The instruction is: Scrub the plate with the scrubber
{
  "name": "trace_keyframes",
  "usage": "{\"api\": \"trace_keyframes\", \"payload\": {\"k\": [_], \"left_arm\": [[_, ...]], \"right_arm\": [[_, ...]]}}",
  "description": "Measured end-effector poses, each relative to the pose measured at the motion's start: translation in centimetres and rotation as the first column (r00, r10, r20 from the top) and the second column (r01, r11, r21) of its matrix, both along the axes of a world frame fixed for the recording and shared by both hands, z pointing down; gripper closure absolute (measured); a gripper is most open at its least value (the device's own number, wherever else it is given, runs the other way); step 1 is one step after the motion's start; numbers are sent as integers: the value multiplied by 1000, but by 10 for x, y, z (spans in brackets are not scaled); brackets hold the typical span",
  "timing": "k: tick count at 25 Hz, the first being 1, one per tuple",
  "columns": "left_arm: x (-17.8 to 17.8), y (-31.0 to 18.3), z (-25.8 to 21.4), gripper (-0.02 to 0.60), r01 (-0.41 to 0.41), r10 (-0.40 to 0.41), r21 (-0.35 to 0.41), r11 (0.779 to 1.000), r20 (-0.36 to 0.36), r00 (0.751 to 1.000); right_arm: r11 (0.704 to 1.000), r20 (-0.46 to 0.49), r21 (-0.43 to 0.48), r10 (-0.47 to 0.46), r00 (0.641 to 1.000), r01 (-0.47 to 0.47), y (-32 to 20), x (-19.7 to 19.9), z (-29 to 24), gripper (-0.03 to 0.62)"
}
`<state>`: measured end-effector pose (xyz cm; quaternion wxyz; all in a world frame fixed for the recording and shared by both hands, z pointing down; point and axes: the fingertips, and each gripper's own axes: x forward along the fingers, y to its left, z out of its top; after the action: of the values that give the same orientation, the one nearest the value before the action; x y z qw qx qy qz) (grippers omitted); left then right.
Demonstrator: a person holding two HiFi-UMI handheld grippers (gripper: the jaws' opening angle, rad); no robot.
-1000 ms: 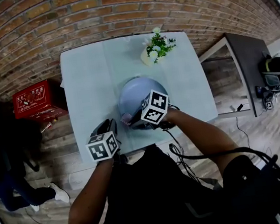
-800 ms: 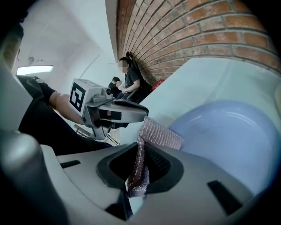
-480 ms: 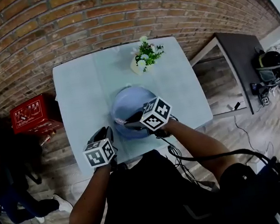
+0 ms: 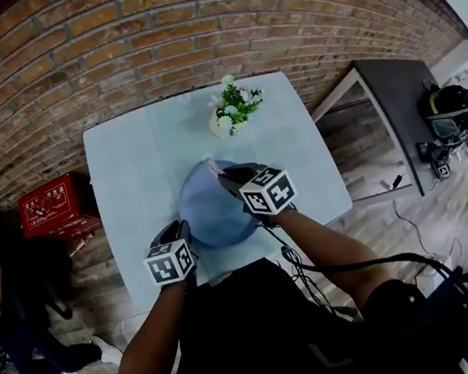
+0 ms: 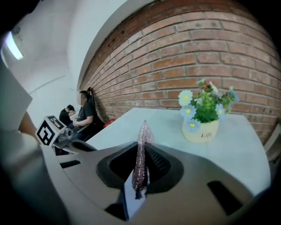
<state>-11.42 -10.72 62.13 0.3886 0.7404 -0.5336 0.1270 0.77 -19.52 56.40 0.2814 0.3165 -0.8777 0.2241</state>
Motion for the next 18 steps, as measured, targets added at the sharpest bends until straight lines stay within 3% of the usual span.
{"api": "trace_keyframes", "payload": {"k": [6,10,18], "left_arm": [[5,5,13,492,-2,3,-32,999,22,1000],[11,4,14,494,-8,8,-39,999,22,1000],[13,5,14,503,-11,12,-39,999,25,1000]], "right_arm": [[989,-38,141,51,998,-45,-24,8,6,533],[980,-96,197,-2,995,21,-23,-2,19,533],[982,-167,143,-97,981,122,-9,-27,61,531]]}}
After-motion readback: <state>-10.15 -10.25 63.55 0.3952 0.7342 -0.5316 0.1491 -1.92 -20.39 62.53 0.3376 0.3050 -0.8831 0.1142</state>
